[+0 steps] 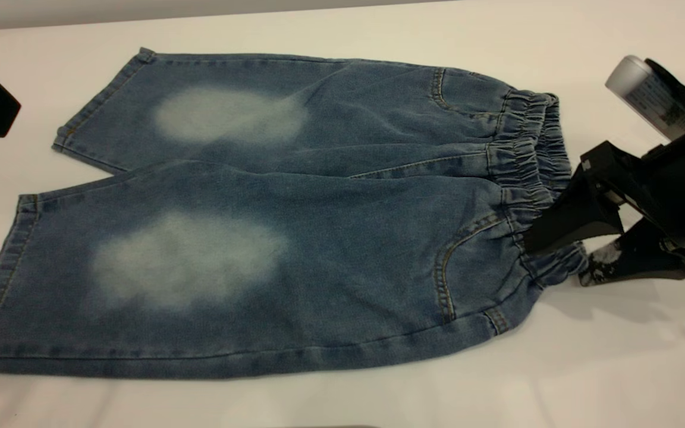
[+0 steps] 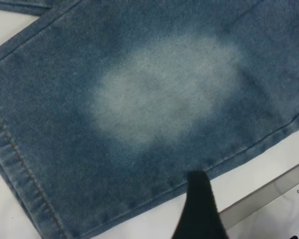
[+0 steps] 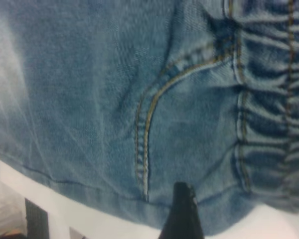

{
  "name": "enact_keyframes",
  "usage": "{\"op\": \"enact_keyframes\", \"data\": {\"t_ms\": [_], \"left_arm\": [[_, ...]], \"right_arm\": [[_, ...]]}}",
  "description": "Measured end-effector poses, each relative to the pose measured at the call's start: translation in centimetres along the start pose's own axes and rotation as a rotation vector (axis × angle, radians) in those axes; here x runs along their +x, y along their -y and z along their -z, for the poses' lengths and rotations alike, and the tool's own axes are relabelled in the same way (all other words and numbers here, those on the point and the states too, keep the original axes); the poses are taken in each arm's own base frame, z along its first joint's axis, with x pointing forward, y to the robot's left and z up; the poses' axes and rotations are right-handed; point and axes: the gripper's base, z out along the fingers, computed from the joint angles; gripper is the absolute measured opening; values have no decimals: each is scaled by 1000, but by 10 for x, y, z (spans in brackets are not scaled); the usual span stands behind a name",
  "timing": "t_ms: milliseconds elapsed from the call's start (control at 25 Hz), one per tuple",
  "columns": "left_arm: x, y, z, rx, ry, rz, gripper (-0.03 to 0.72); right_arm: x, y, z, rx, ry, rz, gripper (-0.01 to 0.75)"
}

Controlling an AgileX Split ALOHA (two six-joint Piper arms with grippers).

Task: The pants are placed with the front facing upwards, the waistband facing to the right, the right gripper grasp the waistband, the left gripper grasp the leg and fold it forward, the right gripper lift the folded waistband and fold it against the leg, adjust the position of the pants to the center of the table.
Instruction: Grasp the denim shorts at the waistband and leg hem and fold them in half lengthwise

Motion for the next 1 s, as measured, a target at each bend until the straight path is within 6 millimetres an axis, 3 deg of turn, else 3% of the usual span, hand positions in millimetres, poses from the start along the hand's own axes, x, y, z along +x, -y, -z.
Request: {"op": "enact_keyframes", "data": {"t_ms": [800,1000], "left_arm": [[0,0,0,-3,3,-6,475],[-1,-1,0,-6,8,-18,475]], "right_arm": [[-2,-3,0,-36,17,3,453],[-2,-4,0,-41,25,22,365]]}}
